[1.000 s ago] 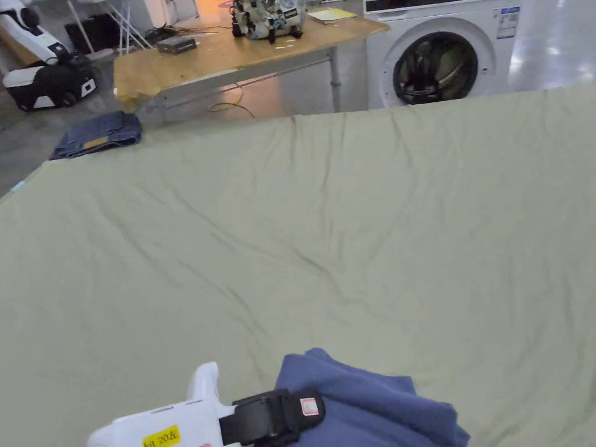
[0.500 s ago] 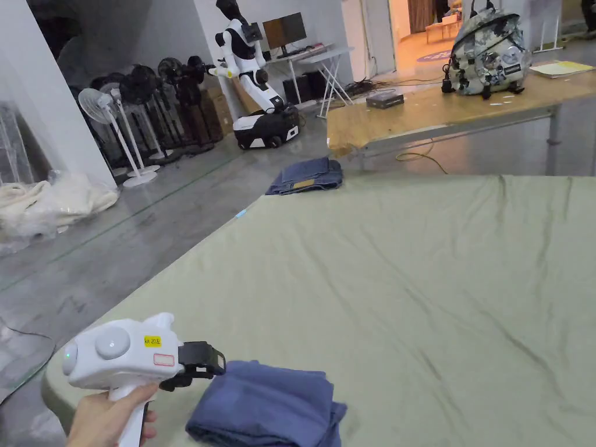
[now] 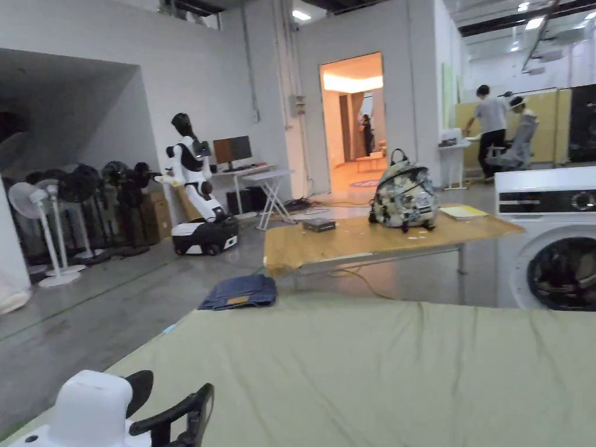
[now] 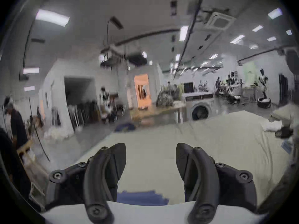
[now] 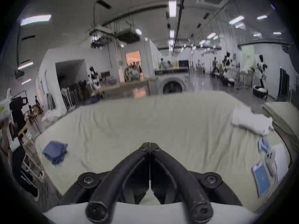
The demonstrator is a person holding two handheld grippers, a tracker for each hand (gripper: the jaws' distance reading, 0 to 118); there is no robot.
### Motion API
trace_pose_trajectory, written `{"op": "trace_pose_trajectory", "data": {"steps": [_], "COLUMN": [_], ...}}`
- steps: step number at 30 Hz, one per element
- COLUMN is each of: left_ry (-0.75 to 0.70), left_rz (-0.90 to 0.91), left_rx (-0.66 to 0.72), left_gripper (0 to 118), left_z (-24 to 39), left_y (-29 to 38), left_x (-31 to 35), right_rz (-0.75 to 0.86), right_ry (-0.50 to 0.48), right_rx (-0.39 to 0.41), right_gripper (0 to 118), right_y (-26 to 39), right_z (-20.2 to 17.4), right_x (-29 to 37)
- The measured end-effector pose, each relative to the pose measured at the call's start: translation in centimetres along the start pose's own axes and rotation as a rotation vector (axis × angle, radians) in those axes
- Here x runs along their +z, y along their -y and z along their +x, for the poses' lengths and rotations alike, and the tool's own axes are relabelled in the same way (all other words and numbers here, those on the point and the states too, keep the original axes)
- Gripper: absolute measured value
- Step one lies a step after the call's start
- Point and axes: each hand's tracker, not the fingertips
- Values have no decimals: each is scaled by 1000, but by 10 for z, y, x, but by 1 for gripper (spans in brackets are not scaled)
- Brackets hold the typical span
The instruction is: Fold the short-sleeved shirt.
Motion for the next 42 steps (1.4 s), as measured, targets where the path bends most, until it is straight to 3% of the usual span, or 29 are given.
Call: {"op": "trace_pose_trajectory", "data": {"steps": [3, 5, 7, 9, 10, 16, 19, 35, 36, 37, 38, 39, 40, 42], "left_ry": [-69, -69, 44, 69, 57, 78, 109, 183, 185, 188, 189, 193, 193, 200], "left_rz": [19, -24, -28, -43, -40, -56, -61, 3, 7, 16, 23, 32, 37, 37], "left_rx": [-51, 17, 104, 107, 97, 109, 176, 127, 126, 124, 121, 114, 112, 111], "left_gripper": [63, 59, 34, 3, 0, 0, 0, 0, 0, 2, 14, 43, 65, 92], "left_z": [55, 77, 92, 107, 113, 123, 115, 133, 133, 134, 136, 137, 139, 144], "left_y": [1, -1, 1, 7, 7, 17, 18, 17, 17, 17, 17, 17, 17, 16], "left_x": [-7, -13, -12, -8, -4, 14, 14, 19, 19, 19, 19, 19, 18, 16], "right_rz": [111, 175, 265, 281, 277, 196, 210, 198, 196, 194, 193, 191, 191, 205], "right_ry": [-8, 45, 92, 99, 114, 216, 195, 190, 192, 187, 179, 168, 162, 158], "right_rx": [71, 140, 154, 134, 119, 114, 89, 83, 84, 86, 91, 88, 86, 83], "right_gripper": [0, 0, 0, 0, 0, 0, 0, 0, 11, 28, 52, 85, 100, 107], "right_y": [-19, -24, -20, -15, -13, 6, 5, -3, -4, -3, -4, -5, -5, -8], "right_z": [-8, -14, -14, -12, -11, 0, 5, -6, -6, -7, -6, -6, -6, -10], "right_x": [9, 16, 24, 31, 33, 44, 47, 40, 40, 40, 40, 39, 39, 38]}}
